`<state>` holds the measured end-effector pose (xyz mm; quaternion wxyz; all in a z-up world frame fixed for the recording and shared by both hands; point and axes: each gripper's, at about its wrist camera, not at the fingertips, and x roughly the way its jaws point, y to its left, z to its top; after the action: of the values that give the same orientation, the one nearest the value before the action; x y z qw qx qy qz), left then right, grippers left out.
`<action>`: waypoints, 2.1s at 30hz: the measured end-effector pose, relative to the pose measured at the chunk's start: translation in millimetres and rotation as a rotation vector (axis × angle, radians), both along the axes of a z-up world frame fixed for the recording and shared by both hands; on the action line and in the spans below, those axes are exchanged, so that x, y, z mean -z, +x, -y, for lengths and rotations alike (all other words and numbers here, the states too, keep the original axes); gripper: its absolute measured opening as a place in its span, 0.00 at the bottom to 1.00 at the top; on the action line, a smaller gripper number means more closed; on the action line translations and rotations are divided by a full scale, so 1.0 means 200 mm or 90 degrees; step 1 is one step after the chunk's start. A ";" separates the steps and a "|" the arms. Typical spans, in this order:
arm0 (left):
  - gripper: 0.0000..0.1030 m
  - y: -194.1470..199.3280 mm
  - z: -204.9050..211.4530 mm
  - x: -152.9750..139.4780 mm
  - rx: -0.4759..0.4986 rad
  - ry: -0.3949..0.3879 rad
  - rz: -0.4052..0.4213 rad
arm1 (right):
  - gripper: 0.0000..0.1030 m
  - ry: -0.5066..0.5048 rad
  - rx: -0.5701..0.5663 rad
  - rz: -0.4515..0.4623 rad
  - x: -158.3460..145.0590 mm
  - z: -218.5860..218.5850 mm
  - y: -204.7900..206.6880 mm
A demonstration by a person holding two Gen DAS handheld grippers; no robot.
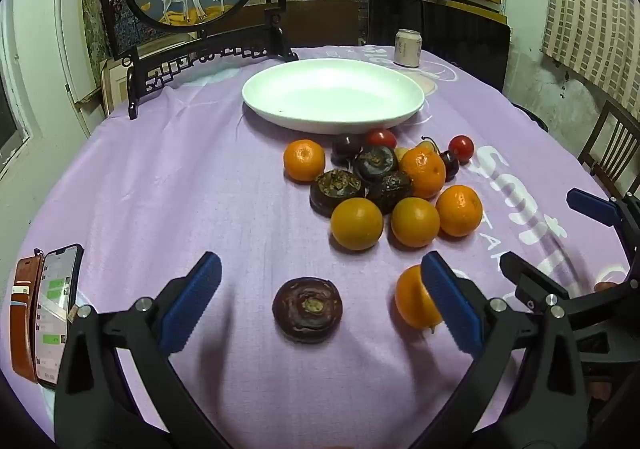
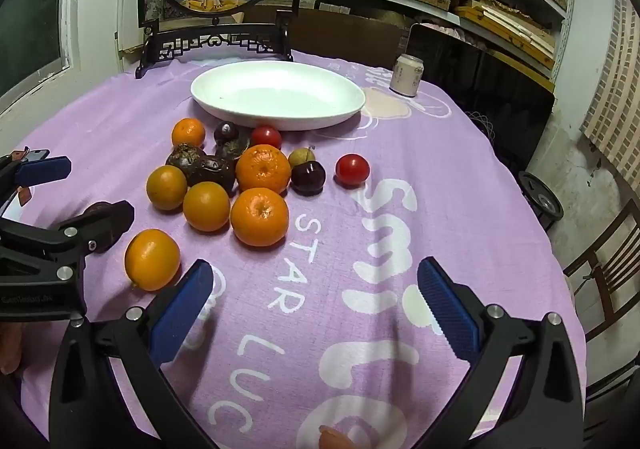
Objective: Organize fruits
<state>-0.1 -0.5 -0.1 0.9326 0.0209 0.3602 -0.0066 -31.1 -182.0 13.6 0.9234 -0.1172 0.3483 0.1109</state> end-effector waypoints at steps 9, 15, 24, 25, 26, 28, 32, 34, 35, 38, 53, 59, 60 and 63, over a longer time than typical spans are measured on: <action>0.98 -0.01 -0.01 0.00 0.000 -0.011 -0.003 | 0.99 0.012 -0.003 -0.003 0.00 0.01 0.00; 0.98 0.00 0.00 0.02 -0.006 -0.004 -0.006 | 0.99 0.035 -0.002 -0.010 0.00 0.02 0.01; 0.98 -0.02 0.03 0.01 -0.001 0.019 0.003 | 0.99 0.176 0.018 -0.046 -0.02 0.19 0.07; 0.98 -0.01 0.03 0.01 -0.001 0.018 0.003 | 0.99 0.192 0.021 -0.049 -0.01 0.20 0.07; 0.98 -0.01 0.03 0.01 -0.001 0.017 0.002 | 0.99 0.206 0.022 -0.050 -0.01 0.22 0.08; 0.98 -0.01 0.03 0.01 -0.001 0.018 0.001 | 0.99 0.243 0.017 -0.042 -0.01 0.25 0.07; 0.98 -0.01 0.03 0.01 -0.001 0.018 0.000 | 0.99 0.320 -0.004 -0.020 -0.02 0.32 0.07; 0.98 -0.01 0.03 0.01 -0.001 0.018 -0.002 | 0.99 0.340 -0.003 -0.034 -0.01 0.34 0.09; 0.98 -0.01 0.03 0.01 0.000 0.019 -0.002 | 0.99 0.344 -0.004 -0.041 -0.01 0.34 0.09; 0.98 -0.01 0.03 0.01 0.001 0.020 -0.002 | 0.99 0.339 -0.011 -0.046 -0.01 0.33 0.09; 0.98 -0.01 0.03 0.02 0.001 0.020 -0.002 | 0.99 0.315 -0.022 -0.033 -0.01 0.32 0.07; 0.98 -0.01 0.03 0.02 0.001 0.020 -0.003 | 0.99 0.309 -0.019 -0.031 -0.01 0.32 0.07; 0.98 -0.01 0.03 0.02 0.001 0.020 -0.003 | 0.99 0.308 -0.018 -0.031 -0.01 0.32 0.07; 0.98 -0.01 0.03 0.02 0.001 0.020 -0.003 | 0.99 0.306 -0.017 -0.031 -0.01 0.32 0.07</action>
<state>-2.3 -6.3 -3.3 0.9312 0.0358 0.3627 -0.0017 -16.2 -245.9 15.1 0.9145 0.1042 0.3324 0.2057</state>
